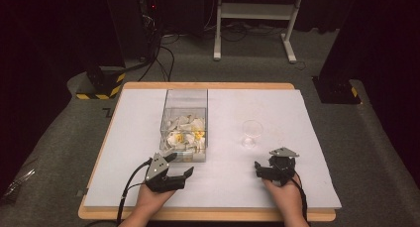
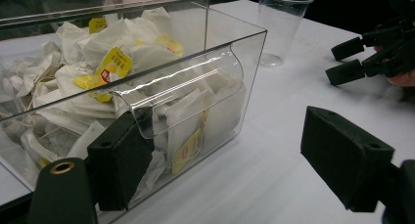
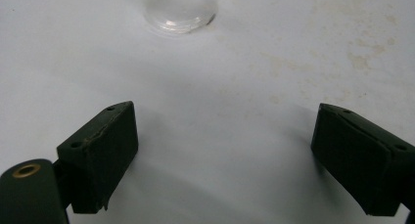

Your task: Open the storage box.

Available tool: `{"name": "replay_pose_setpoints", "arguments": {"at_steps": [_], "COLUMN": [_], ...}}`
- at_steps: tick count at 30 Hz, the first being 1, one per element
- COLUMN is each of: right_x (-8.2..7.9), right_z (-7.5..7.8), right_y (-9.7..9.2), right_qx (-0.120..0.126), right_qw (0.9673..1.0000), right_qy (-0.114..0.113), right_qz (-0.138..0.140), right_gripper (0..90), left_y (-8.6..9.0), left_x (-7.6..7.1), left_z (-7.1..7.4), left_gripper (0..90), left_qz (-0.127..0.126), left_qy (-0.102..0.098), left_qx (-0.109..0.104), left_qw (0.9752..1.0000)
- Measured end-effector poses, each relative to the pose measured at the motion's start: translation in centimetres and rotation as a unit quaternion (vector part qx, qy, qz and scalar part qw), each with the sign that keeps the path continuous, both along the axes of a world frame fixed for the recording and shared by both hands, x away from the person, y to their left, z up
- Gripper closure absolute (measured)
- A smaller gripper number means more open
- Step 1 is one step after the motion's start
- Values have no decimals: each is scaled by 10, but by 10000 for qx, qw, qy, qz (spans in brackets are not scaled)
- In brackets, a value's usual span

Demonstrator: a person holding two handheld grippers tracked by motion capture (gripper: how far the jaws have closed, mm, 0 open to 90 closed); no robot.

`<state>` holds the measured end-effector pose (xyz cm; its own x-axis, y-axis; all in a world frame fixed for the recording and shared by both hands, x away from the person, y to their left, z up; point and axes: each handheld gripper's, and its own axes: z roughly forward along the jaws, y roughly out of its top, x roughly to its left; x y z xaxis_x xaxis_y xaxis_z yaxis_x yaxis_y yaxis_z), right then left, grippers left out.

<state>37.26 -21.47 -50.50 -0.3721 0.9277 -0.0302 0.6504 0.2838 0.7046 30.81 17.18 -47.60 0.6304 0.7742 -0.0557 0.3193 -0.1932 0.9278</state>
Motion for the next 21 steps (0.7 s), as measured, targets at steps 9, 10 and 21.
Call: {"name": "replay_pose_setpoints", "arguments": {"at_steps": [9,10,21], "right_x": [0,0,0], "right_z": [0,0,0], "right_y": [0,0,0], "right_qx": [-1,-1,3], "right_qw": [10000,10000,10000], "right_qy": [1,1,2], "right_qz": [-4,-4,-1], "right_gripper": [105,105,105], "left_y": [-2,-2,4], "left_x": [-5,-5,-10], "left_z": [0,0,7], "left_gripper": [205,207,230], "left_qz": [-67,-67,43], "left_qy": [43,43,-40], "left_qx": [10,10,92], "left_qw": [10000,10000,9999]}}
